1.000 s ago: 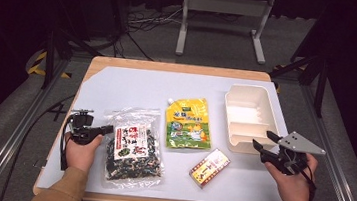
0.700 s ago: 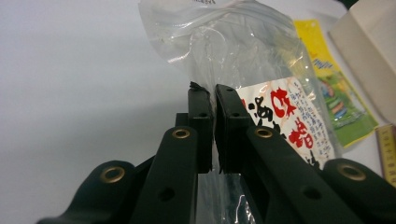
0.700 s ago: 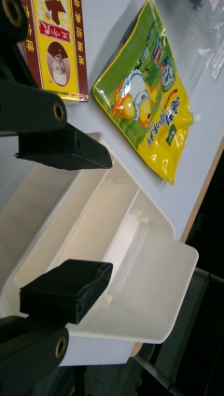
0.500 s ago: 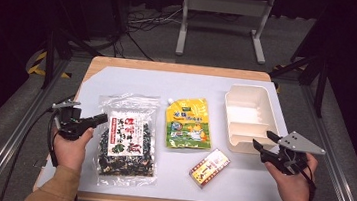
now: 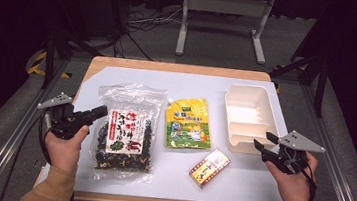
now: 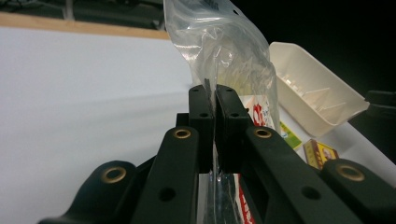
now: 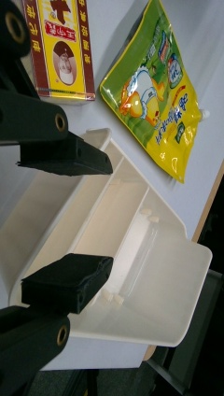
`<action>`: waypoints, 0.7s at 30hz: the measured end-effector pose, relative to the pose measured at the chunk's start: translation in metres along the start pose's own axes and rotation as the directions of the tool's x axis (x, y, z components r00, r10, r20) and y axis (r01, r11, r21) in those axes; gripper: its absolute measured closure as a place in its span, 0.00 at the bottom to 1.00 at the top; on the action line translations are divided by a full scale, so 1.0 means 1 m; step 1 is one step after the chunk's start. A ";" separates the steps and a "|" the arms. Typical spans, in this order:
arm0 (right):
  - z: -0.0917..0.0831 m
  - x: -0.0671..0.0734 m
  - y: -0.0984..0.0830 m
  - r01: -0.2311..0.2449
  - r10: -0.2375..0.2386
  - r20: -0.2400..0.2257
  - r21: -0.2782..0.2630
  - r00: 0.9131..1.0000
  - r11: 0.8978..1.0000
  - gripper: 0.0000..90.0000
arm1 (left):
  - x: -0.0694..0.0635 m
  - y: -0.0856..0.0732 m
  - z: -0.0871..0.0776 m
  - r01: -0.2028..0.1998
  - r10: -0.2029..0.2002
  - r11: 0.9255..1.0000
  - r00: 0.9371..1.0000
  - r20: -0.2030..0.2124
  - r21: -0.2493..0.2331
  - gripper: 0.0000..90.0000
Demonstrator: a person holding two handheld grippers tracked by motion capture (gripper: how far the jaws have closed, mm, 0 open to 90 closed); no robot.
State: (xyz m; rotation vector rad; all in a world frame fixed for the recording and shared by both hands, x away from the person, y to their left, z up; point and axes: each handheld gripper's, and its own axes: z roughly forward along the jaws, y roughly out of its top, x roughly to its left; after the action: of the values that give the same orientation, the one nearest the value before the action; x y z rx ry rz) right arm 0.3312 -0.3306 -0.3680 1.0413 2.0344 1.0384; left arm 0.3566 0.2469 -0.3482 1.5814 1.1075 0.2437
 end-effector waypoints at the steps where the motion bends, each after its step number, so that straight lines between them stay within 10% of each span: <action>1: 0.000 0.001 0.001 0.003 -0.003 -0.004 0.001 1.000 1.000 0.55 | -0.003 0.002 -0.002 -0.021 0.021 1.000 1.000 0.010 -0.008 0.96; 11: -0.002 0.009 0.007 0.010 -0.010 -0.051 -0.001 0.999 1.000 0.58 | -0.020 0.009 -0.012 -0.106 0.114 0.991 0.989 0.094 -0.083 0.96; 21: -0.002 0.023 0.017 0.029 -0.032 -0.119 -0.024 0.992 0.999 0.58 | -0.032 0.011 -0.015 -0.230 0.253 0.959 0.957 0.139 -0.164 0.96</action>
State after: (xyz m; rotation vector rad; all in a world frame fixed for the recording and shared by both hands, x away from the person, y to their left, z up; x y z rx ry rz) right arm 0.3244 -0.3049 -0.3564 0.9544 2.1224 1.1286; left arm 0.3351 0.2335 -0.3210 1.5743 0.7548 0.3485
